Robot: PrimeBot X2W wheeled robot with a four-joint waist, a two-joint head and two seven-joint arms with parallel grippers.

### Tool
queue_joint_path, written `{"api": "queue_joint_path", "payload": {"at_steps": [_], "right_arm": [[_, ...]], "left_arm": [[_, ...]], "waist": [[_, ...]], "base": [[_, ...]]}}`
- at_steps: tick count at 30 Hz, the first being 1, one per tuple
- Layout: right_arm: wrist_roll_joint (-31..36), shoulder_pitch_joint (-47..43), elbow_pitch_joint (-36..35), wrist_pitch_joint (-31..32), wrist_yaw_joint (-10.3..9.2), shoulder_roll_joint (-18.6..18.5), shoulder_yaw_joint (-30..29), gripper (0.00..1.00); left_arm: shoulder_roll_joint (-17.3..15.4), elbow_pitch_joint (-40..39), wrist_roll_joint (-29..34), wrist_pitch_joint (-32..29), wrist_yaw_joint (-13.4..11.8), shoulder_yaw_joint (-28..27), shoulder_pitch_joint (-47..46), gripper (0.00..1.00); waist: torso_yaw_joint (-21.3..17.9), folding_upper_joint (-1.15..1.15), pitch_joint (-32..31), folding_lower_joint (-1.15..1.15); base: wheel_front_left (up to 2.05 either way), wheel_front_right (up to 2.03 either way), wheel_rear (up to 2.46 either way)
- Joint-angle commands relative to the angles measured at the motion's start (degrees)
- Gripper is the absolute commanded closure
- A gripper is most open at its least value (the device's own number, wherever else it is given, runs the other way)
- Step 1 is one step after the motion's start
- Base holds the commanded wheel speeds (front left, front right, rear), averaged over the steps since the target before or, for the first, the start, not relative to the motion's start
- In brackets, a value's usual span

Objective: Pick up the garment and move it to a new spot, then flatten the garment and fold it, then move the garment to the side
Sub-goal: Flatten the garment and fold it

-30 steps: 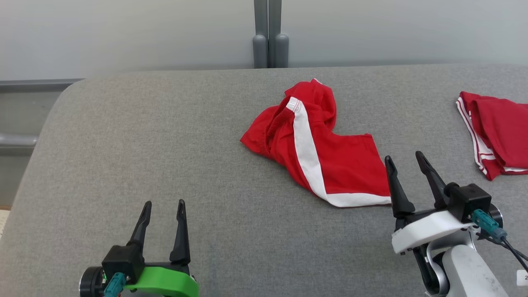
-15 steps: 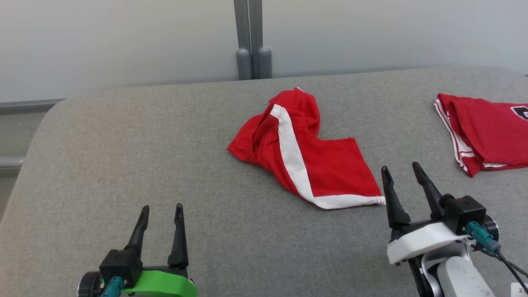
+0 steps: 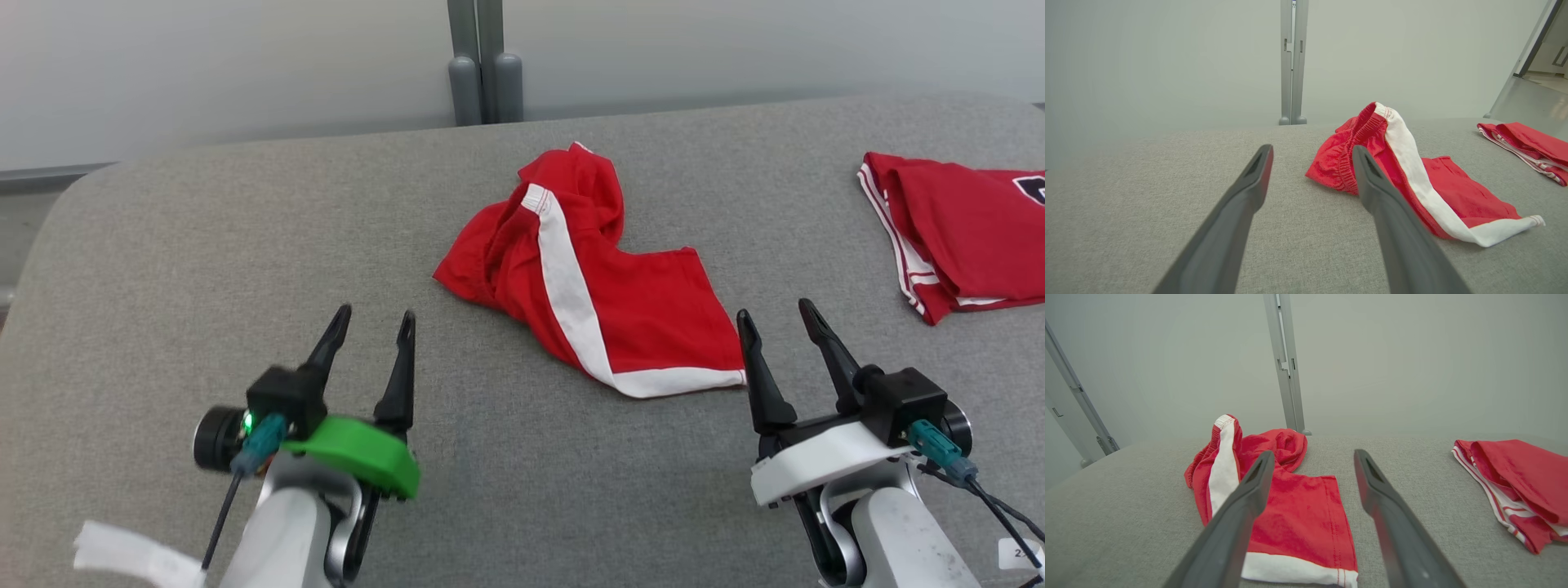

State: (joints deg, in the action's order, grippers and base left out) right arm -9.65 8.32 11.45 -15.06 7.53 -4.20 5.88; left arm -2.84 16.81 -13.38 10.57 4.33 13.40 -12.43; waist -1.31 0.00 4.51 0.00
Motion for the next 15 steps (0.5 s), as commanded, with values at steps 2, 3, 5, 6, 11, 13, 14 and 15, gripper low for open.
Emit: {"api": "queue_joint_path", "payload": {"at_steps": [2,3,5,6,11,13,14,15], "right_arm": [[0.0,1.5,0.0,-0.1,-0.08,0.0,0.6,0.0],[-0.1,1.9,-0.1,-0.1,-0.09,0.0,0.9,0.0],[-0.1,2.7,-0.2,-0.1,-0.08,0.1,0.8,0.0],[-0.1,3.0,-0.2,-0.1,-0.08,0.1,0.9,0.0],[0.1,4.5,-0.6,-0.1,-0.08,0.4,1.1,0.0],[0.1,4.9,-0.6,-0.1,-0.08,0.5,1.0,0.0],[0.1,5.1,-0.7,-0.1,-0.08,0.6,1.0,0.0],[0.1,5.2,-0.7,-0.1,-0.08,0.7,1.1,0.0]], "left_arm": [[-0.1,1.9,-0.3,-2.7,1.2,1.6,-5.5,0.0],[-0.1,3.1,-0.7,-4.4,1.7,2.7,-7.9,0.0],[-0.1,5.0,-2.1,-7.3,2.3,4.0,-12.3,0.0],[-0.1,6.0,-2.7,-8.8,2.4,4.7,-13.9,0.0],[-0.4,11.2,-4.7,-14.3,2.9,6.4,-23.0,0.0],[-0.4,13.3,-5.6,-16.1,2.9,6.6,-25.6,0.0],[-0.3,14.3,-6.3,-16.9,3.0,6.6,-26.9,0.0],[-0.3,15.2,-6.8,-17.6,3.0,6.7,-27.9,0.0]], "waist": [[-2.0,0.0,2.6,0.0],[-2.5,0.0,3.3,0.0],[-3.6,0.0,4.6,0.0],[-4.1,0.0,5.2,0.0],[-6.9,0.0,8.2,0.0],[-7.9,0.0,9.1,0.0],[-8.4,0.0,9.6,0.0],[-8.7,0.0,9.9,0.0]], "base": [[0.0,0.0,0.0],[0.0,0.0,0.0],[0.0,0.0,0.0],[0.0,0.0,0.0],[0.0,0.0,0.0],[0.0,0.0,0.0],[0.0,0.0,0.0],[0.0,0.0,0.0]]}}
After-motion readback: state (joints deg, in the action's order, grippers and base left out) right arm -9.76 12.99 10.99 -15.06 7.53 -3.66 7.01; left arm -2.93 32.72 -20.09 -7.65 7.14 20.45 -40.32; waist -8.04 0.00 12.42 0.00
